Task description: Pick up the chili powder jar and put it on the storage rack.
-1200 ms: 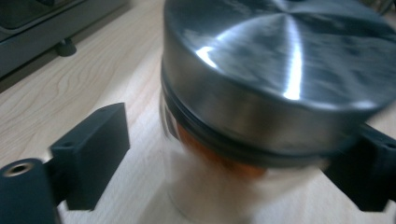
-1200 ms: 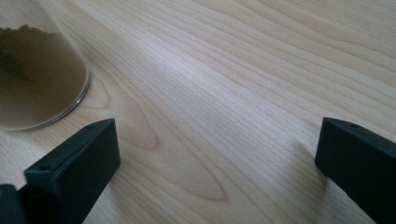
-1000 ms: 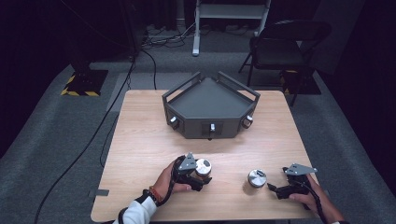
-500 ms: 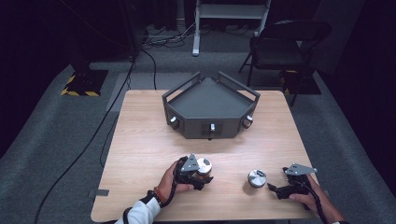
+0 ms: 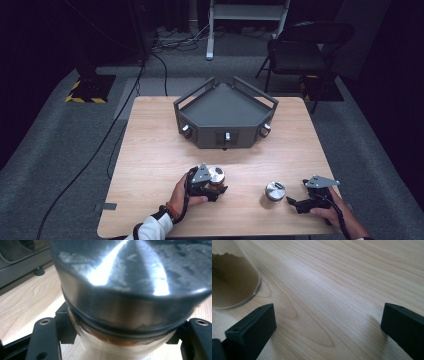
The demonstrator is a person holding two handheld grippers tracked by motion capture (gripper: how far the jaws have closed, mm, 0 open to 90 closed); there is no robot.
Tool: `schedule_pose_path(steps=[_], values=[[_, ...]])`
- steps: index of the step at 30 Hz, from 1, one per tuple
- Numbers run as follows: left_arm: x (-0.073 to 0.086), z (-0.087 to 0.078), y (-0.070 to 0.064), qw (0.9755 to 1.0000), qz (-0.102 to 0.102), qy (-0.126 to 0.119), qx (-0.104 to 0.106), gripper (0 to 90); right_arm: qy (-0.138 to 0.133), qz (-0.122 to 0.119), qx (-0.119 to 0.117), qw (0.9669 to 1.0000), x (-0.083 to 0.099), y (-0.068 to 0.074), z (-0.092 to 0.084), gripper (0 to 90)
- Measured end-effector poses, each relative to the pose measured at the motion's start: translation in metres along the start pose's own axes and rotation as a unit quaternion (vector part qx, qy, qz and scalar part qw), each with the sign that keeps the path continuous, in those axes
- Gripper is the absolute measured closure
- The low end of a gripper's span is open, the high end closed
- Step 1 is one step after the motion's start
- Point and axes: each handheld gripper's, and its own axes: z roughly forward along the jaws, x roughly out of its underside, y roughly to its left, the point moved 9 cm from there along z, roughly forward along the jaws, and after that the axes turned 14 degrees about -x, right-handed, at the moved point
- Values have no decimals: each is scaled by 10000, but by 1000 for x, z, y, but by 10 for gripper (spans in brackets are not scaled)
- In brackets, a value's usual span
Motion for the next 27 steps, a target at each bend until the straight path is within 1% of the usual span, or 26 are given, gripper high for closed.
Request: schedule_pose_path(steps=[1,3,7,8,11,18,24,27], values=[[-1,-1,1,10000,24,6,19,311,1,0,0,10000,0,0,0,0],[-4,-3,2,10000,52,48,-30,312,-3,0,0,10000,0,0,0,0],[-7,-6,5,10000,14,37,-52,312,1,1,1,10000,0,0,0,0],[-10,-9,8,10000,-30,7,-47,311,0,2,2,10000,0,0,0,0],[-14,-12,11,10000,-41,6,-82,312,2,4,2,10000,0,0,0,0],[-29,-16,20,9998,-129,-120,-101,311,15,8,-1,10000,-1,0,0,0],[-44,-17,25,9996,-87,-183,-198,312,8,8,4,10000,0,0,0,0],[-49,-17,27,9994,-113,-223,-220,312,9,10,3,10000,0,0,0,0]])
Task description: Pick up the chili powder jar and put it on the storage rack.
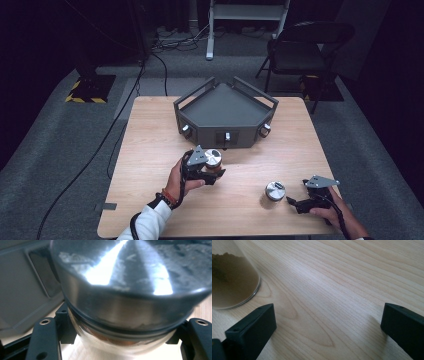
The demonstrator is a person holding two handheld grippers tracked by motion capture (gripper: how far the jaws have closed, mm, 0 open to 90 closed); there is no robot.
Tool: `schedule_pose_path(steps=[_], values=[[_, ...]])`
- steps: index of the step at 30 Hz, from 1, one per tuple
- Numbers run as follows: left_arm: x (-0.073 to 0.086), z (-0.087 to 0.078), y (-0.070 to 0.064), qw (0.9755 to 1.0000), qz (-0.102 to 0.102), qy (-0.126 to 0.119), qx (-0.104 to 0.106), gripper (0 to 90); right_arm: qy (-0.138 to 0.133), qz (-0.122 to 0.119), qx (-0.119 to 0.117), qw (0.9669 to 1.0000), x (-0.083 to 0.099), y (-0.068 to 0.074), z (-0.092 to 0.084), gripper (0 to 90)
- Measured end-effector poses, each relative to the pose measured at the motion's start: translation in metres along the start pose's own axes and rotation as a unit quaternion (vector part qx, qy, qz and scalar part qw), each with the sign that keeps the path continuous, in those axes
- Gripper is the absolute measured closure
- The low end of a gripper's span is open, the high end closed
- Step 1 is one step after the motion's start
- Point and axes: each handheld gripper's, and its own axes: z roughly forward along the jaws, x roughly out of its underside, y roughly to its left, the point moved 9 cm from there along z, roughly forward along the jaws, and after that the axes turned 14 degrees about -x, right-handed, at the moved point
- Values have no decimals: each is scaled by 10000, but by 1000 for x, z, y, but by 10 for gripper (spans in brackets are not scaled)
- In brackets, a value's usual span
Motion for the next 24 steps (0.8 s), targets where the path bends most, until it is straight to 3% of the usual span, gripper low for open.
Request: schedule_pose_path(steps=[15,24], values=[[-36,-2,18,9995,-50,-241,-186,312,2,2,0,10000,0,0,0,0],[-57,-10,26,9978,-123,-578,-292,312,-4,-1,2,10000,0,0,0,0]])
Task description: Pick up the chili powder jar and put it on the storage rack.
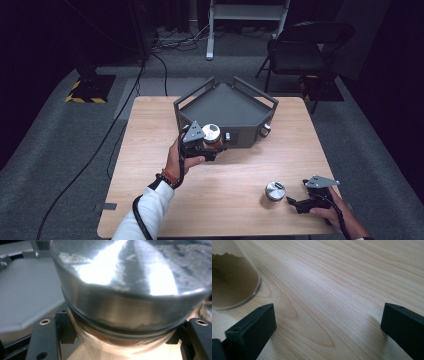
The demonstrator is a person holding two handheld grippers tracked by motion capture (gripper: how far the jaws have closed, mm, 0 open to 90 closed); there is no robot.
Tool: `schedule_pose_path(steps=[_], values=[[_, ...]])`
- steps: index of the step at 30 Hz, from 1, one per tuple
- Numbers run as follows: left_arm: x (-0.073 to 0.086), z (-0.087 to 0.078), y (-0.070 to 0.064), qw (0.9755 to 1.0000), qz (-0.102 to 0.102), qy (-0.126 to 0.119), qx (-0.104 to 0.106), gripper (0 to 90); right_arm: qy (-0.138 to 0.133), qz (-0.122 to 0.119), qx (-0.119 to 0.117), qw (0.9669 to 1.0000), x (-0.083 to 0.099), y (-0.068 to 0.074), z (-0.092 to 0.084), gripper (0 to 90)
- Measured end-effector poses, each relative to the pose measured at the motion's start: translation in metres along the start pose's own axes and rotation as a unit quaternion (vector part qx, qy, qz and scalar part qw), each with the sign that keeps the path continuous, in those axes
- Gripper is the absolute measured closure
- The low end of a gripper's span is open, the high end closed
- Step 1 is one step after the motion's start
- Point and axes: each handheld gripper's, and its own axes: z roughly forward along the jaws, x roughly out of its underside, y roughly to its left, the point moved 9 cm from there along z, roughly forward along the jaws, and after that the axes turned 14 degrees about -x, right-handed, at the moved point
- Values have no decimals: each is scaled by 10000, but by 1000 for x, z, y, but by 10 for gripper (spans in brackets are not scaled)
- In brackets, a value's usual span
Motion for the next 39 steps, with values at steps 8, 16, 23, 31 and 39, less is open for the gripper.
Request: schedule_pose_path(steps=[8,16,23,31,39], values=[[-29,-4,10,9998,24,-190,-85,312,-5,-2,0,10000,0,0,0,0],[-45,3,15,9995,36,-165,-279,312,-5,-4,-3,10000,0,0,0,0],[-60,17,18,9991,-18,-195,-375,312,-8,-9,-5,10000,0,0,0,0],[-75,28,21,9986,1,-152,-501,311,-10,-13,-9,10000,1,0,0,0],[-83,38,27,9979,-12,-144,-624,311,-10,-14,-9,10000,1,0,0,0]])
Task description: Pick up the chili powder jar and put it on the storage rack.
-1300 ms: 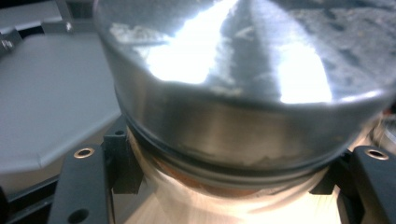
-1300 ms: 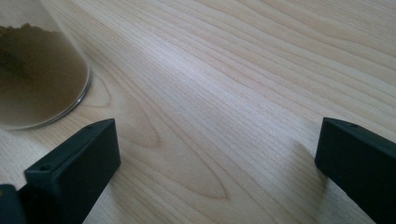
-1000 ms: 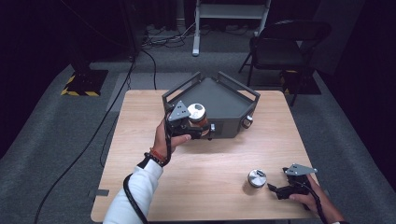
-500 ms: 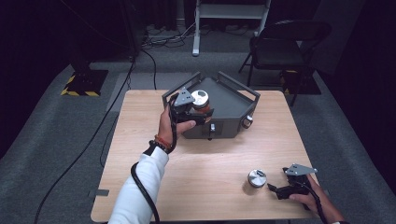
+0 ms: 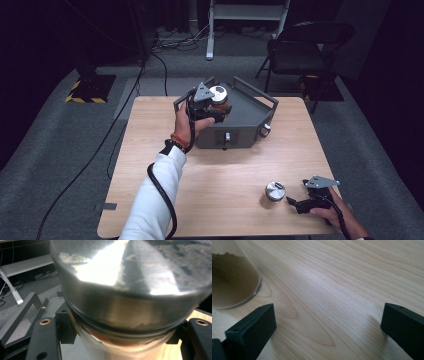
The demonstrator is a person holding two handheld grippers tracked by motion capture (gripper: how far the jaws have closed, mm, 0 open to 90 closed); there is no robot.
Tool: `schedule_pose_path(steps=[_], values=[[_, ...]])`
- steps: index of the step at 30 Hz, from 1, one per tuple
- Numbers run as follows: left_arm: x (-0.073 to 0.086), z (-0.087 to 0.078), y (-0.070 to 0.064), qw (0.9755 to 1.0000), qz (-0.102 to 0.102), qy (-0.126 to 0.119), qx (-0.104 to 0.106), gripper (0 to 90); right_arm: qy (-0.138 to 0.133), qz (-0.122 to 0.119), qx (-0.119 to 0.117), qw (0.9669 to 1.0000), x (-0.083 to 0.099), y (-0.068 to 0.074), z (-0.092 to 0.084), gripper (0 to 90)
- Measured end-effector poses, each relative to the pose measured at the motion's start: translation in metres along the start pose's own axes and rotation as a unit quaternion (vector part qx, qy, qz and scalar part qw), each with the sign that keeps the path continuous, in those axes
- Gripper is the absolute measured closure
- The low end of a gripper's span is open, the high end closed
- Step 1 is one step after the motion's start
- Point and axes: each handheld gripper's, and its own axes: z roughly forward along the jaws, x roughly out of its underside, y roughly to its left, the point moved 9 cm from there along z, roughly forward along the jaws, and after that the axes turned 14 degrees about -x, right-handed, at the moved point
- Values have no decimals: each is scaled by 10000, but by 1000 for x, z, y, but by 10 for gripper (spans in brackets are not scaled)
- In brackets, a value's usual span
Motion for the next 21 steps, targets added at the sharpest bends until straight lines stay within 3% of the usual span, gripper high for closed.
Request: schedule_pose_path(steps=[6,11,21], values=[[2,10,6,9999,-31,73,-150,312,-4,-2,5,10000,0,0,0,0],[8,22,11,9994,-179,156,-244,311,-1,-6,-2,10000,0,0,0,0],[14,40,14,9984,-186,319,-424,311,4,-22,-16,10000,0,0,0,0]])
